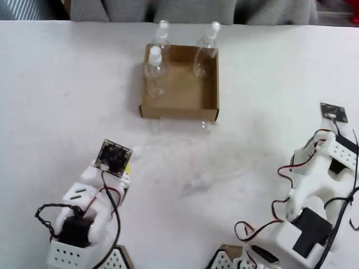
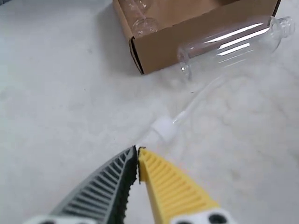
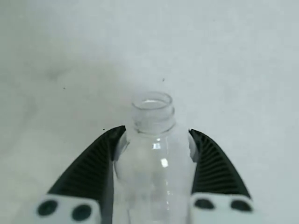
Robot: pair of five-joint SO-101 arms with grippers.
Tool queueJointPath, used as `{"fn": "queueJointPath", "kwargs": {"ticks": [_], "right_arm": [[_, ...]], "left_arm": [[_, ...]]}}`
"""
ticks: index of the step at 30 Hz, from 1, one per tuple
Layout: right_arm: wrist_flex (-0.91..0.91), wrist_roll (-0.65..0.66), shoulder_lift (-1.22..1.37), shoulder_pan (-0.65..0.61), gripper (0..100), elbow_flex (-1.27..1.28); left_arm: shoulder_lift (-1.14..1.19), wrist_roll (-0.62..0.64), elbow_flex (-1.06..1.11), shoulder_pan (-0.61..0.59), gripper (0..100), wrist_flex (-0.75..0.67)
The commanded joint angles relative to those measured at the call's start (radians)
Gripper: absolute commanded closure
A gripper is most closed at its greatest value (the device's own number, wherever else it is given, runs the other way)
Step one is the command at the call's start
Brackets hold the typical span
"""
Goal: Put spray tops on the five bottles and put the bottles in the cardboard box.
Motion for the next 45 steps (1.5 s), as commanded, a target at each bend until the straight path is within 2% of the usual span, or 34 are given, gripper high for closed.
{"fn": "queueJointPath", "kwargs": {"ticks": [1,9,17,24,32,37,45], "right_arm": [[-0.022,0.086,0.054,0.007,81.1,-0.014],[-0.045,0.167,0.2,0.008,80.4,-0.1],[-0.004,0.256,0.127,0.007,80.0,-0.1],[0.013,0.264,0.107,0.007,68.5,-0.097],[0.033,0.336,0.101,0.002,68.6,-0.1],[0.09,0.443,0.099,0.005,68.6,-0.101],[0.088,0.512,0.099,0.054,68.7,-0.098]], "left_arm": [[-0.012,-0.006,-0.009,0.015,97,0.002],[-0.012,-0.006,-0.008,-0.015,97,0.006],[-0.012,-0.006,-0.008,-0.042,97,0.006],[-0.012,-0.006,-0.008,-0.042,97,0.006],[-0.012,-0.006,-0.008,-0.044,97,0.008],[-0.012,-0.008,-0.008,-0.044,97,0.008],[-0.012,-0.008,-0.008,-0.044,97,0.008]]}}
